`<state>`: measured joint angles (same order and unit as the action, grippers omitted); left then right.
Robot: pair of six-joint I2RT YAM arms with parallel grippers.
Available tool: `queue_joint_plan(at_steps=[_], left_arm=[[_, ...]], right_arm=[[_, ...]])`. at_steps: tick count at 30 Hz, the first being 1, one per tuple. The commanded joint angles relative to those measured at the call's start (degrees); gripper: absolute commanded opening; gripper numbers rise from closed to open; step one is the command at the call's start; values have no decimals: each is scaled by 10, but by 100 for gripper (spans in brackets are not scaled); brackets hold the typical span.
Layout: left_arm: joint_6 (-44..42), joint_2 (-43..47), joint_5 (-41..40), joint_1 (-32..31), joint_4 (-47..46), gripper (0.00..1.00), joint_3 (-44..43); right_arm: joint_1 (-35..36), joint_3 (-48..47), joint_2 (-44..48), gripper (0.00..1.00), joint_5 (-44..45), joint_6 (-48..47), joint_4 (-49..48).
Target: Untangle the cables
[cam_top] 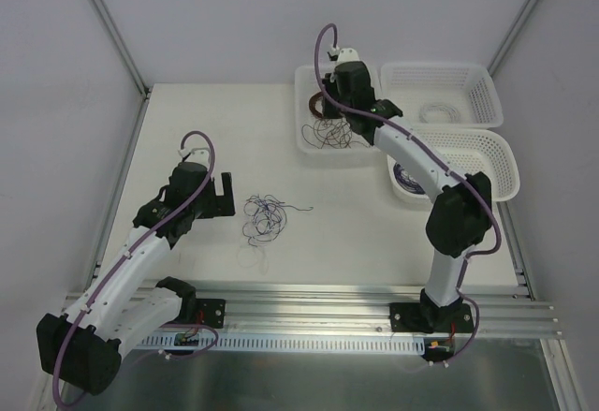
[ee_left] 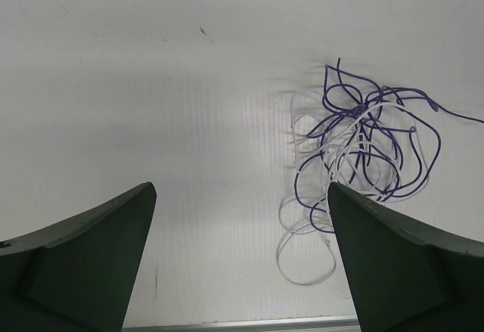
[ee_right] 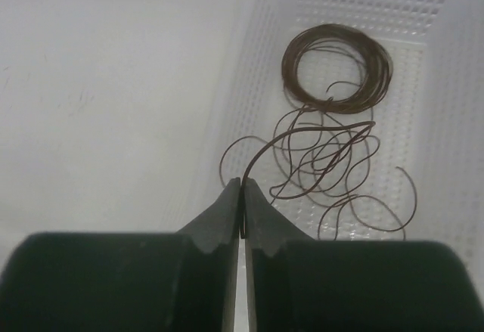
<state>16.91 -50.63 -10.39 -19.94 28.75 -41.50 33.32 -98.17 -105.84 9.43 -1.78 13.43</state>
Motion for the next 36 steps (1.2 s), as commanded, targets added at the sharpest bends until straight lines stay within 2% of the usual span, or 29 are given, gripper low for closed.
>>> queue_joint_plan(at_steps=[1,6,9,10,17,22,25,29,32,36], left_arm=[[-5,-1,12,6,-3,99,-4],[-5,-4,14,6,-4,99,-5],[-5,-5,19,6,-3,99,-6],[-5,-7,20,7,-3,99,-5],[-6,-5,38,8,-5,99,-6],[-7,-14,77,8,-11,99,-4],[-10,-31,103,8,-13,99,-6],[-10,-54,160,8,-17,99,-9],[-6,-71,172,8,-17,99,-10],[-2,-89,186,8,-18,99,-12]], right_arm=[[-29,-65,-77,7,-16,-9,23],[-55,-109,-140,17,-18,-10,47],[-59,-120,-147,32,-30,-22,61],[-58,-120,-142,40,-31,-25,63],[-49,-48,-28,65,-80,-38,68],[-10,64,83,79,-119,-31,67],[27,131,134,83,-128,-28,60],[67,199,156,83,-188,-31,42],[97,244,149,81,-202,-36,6],[114,274,118,73,-222,-36,-55]])
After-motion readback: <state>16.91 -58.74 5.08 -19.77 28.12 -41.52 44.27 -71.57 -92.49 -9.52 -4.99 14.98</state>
